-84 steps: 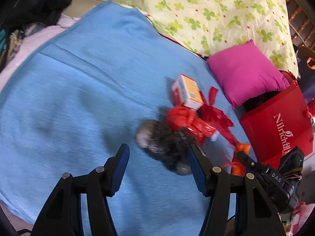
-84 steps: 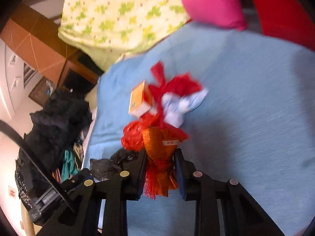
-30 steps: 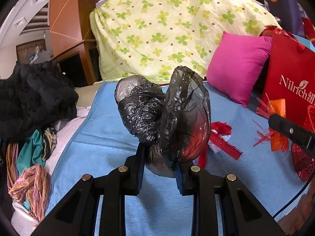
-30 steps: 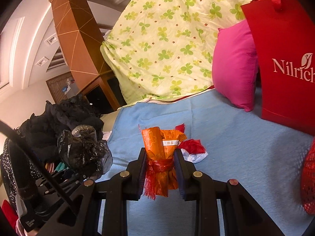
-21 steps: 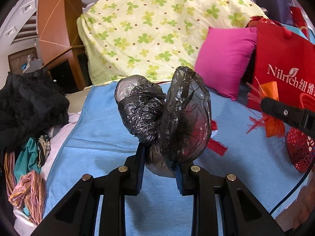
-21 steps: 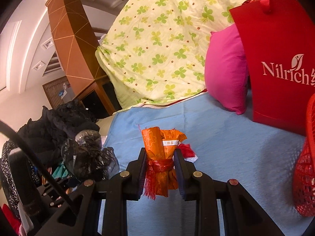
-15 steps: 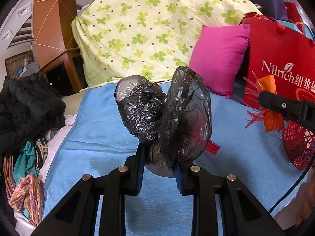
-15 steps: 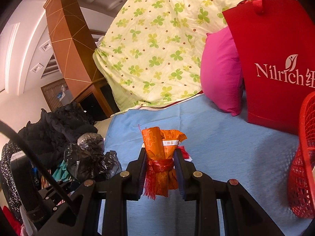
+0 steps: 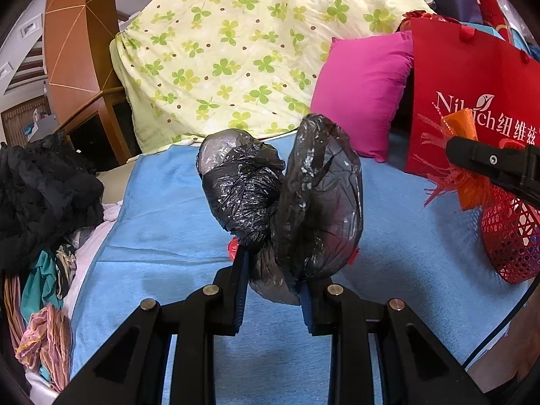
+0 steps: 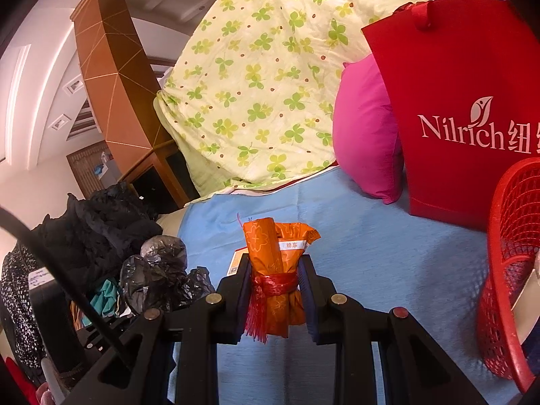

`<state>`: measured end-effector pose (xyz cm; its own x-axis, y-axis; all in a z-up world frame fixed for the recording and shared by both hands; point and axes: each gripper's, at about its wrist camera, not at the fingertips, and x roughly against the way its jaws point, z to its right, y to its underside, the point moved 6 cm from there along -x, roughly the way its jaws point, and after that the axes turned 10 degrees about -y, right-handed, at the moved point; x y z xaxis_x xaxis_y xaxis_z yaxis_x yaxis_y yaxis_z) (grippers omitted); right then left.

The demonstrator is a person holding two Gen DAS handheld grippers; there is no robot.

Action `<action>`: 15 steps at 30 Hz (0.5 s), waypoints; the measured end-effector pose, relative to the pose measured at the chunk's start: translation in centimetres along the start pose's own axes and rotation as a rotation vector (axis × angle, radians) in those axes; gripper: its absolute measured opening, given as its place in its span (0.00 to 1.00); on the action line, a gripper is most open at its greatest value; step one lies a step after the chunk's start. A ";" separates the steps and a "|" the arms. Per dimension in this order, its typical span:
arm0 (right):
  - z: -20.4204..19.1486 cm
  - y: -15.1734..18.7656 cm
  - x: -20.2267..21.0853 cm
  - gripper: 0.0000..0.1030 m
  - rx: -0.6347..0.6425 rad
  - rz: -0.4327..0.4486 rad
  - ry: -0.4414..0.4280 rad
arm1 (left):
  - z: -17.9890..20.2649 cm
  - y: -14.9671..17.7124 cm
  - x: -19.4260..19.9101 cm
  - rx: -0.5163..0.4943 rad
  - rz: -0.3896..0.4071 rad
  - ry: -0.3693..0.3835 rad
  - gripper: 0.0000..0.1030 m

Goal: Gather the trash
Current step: 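Grasp the black plastic bags with the left tool and lift them, then drop black bags and orange wrapper into the red mesh basket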

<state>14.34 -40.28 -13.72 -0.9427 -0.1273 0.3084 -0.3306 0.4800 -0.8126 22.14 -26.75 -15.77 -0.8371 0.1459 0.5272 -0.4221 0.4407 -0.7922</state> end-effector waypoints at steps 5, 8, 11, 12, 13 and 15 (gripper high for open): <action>0.1 0.0 0.6 0.28 -0.003 0.008 0.005 | 0.4 -0.1 -0.2 -0.013 -0.001 0.007 0.28; 0.4 -0.3 1.0 0.28 -0.002 0.017 0.009 | 0.4 -0.1 -0.3 -0.018 0.001 0.014 0.28; 0.6 -0.4 1.6 0.28 -0.004 0.034 0.015 | 0.7 -0.2 -0.2 -0.022 0.004 0.029 0.28; 0.6 -0.5 1.9 0.28 -0.003 0.044 0.018 | 0.9 -0.3 -0.1 -0.019 0.009 0.045 0.28; 0.7 -0.6 2.3 0.28 -0.001 0.055 0.023 | 1.0 -0.3 0.1 -0.017 0.014 0.066 0.28; 1.0 -1.0 3.1 0.28 0.006 0.079 0.032 | 1.4 -0.4 0.6 -0.017 0.028 0.109 0.28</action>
<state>11.75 -42.03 -12.42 -0.9641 -0.0608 0.2586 -0.2552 0.4819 -0.8383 21.31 -28.06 -15.51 -0.8054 0.2536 0.5358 -0.3922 0.4498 -0.8024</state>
